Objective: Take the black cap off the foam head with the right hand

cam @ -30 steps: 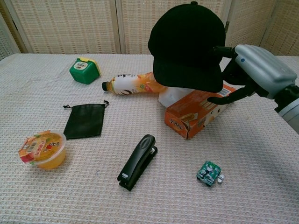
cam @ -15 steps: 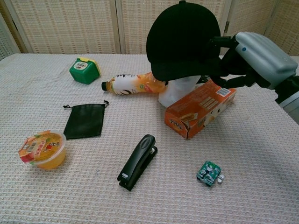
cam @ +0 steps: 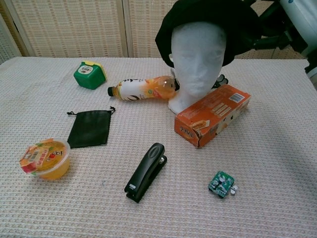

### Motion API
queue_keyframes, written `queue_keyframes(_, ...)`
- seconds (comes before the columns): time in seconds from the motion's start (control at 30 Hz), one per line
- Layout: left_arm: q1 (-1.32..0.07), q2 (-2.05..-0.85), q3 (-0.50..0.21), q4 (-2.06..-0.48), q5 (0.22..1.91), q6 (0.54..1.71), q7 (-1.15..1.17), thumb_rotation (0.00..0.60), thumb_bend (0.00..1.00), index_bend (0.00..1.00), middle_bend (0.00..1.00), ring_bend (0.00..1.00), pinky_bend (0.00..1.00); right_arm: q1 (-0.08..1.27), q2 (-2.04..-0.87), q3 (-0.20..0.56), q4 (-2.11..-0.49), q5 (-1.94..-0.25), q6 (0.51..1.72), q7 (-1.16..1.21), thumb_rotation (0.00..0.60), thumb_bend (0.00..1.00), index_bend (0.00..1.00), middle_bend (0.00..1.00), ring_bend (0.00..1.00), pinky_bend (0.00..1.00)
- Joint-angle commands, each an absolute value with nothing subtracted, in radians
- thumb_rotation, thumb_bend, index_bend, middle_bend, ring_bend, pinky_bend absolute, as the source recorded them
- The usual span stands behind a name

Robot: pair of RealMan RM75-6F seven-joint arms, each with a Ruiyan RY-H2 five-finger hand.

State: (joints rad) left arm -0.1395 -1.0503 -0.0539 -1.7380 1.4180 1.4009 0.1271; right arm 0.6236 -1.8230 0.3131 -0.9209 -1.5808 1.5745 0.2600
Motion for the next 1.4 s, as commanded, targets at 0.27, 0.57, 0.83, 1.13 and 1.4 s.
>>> queue_keyframes(0.27,-0.147,-1.048,-0.053,-1.742,1.415,1.389,0.135,0.6,0.12,0.29,0.19,0.21,0.18,0.711,-1.789,0.391,-0.847,-1.519,1.519,0.231,0.6,1.0,0.86,1.0,1.0,1.0)
queue_keyframes(0.57,-0.16,-1.051,-0.055,-1.743,1.409,1.371,0.146,0.6,0.12,0.29,0.19,0.21,0.18,0.73,-1.695,0.396,-0.804,-1.492,1.479,0.201,0.6,1.0,0.86,1.0,1.0,1.0)
queue_keyframes(0.83,-0.171,-1.057,-0.051,-1.748,1.409,1.353,0.151,0.6,0.12,0.29,0.18,0.21,0.18,0.638,-1.555,0.322,-0.895,-1.499,1.477,0.169,0.6,1.0,0.86,1.0,1.0,1.0)
queue_keyframes(1.13,-0.173,-1.063,-0.044,-1.755,1.419,1.351,0.148,0.6,0.12,0.29,0.18,0.21,0.18,0.516,-1.432,0.214,-1.03,-1.51,1.464,0.144,0.6,1.0,0.86,1.0,1.0,1.0)
queue_keyframes(1.4,-0.171,-1.057,-0.039,-1.764,1.422,1.354,0.149,0.6,0.12,0.28,0.18,0.21,0.18,0.494,-1.472,0.123,-0.994,-1.505,1.332,0.13,0.6,1.0,0.86,1.0,1.0,1.0)
